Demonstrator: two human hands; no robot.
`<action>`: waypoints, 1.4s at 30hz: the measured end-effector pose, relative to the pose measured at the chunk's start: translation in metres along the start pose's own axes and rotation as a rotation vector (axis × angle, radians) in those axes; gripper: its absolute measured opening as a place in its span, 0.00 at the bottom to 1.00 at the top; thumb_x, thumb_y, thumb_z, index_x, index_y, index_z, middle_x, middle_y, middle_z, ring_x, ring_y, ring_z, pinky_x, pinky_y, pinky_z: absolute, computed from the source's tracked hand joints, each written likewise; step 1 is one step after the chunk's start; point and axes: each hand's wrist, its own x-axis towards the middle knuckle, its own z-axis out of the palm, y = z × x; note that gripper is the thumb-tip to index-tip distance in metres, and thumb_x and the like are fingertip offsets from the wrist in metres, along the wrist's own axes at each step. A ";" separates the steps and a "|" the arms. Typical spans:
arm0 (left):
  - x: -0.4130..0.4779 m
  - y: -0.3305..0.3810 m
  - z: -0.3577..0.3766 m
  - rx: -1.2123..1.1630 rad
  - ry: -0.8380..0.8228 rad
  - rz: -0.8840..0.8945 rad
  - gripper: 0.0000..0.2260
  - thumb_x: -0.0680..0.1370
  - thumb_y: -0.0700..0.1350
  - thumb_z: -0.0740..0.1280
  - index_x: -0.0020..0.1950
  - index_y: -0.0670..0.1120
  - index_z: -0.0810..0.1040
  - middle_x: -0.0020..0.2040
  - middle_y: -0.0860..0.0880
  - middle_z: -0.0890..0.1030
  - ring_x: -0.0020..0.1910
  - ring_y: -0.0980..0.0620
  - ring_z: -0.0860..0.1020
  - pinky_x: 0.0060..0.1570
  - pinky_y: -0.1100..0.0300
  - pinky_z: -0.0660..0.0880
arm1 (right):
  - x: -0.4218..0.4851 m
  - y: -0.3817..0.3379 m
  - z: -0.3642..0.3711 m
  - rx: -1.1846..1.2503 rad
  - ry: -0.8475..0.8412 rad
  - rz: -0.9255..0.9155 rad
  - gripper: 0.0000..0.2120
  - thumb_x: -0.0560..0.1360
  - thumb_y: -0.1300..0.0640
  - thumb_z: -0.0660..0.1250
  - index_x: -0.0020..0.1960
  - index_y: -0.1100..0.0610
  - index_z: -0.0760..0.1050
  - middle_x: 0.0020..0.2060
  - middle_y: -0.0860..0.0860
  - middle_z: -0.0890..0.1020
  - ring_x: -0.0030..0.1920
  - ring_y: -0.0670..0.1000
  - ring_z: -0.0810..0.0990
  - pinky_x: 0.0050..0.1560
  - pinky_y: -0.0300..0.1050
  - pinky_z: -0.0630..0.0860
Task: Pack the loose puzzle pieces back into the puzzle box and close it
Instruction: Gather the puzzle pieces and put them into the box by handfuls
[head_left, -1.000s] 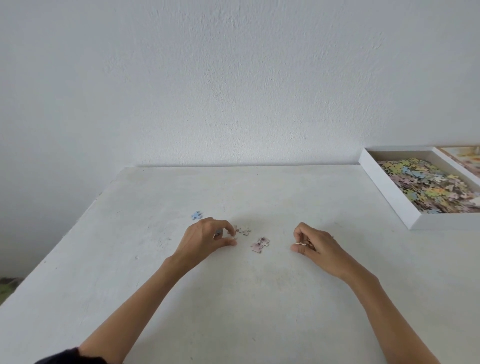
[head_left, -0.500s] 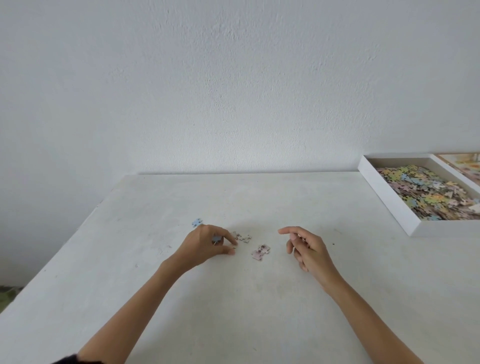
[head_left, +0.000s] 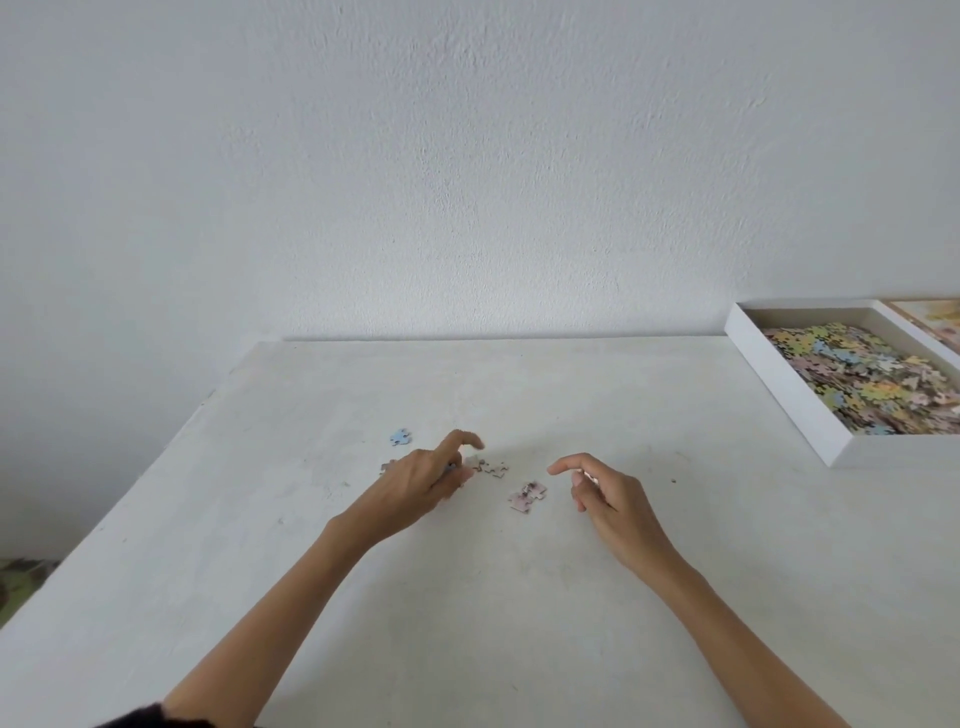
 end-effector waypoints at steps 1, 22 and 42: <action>-0.001 0.000 0.000 -0.011 0.012 0.007 0.08 0.81 0.44 0.56 0.58 0.53 0.71 0.31 0.55 0.71 0.31 0.57 0.70 0.33 0.68 0.66 | -0.001 -0.001 0.001 -0.047 -0.006 -0.017 0.12 0.78 0.60 0.56 0.50 0.48 0.76 0.23 0.47 0.65 0.24 0.45 0.61 0.31 0.42 0.62; 0.013 0.000 0.004 0.133 0.205 -0.191 0.11 0.80 0.51 0.59 0.59 0.50 0.74 0.29 0.54 0.71 0.24 0.59 0.67 0.31 0.64 0.66 | 0.008 -0.006 0.001 -0.207 -0.138 -0.067 0.05 0.79 0.55 0.56 0.45 0.52 0.62 0.26 0.47 0.72 0.27 0.50 0.66 0.31 0.41 0.63; 0.032 -0.007 -0.010 0.008 -0.049 -0.229 0.09 0.71 0.50 0.72 0.46 0.47 0.79 0.27 0.57 0.70 0.24 0.61 0.69 0.26 0.69 0.62 | 0.008 -0.013 0.019 -0.139 -0.069 -0.041 0.10 0.67 0.48 0.73 0.48 0.46 0.80 0.25 0.45 0.66 0.27 0.45 0.66 0.32 0.35 0.62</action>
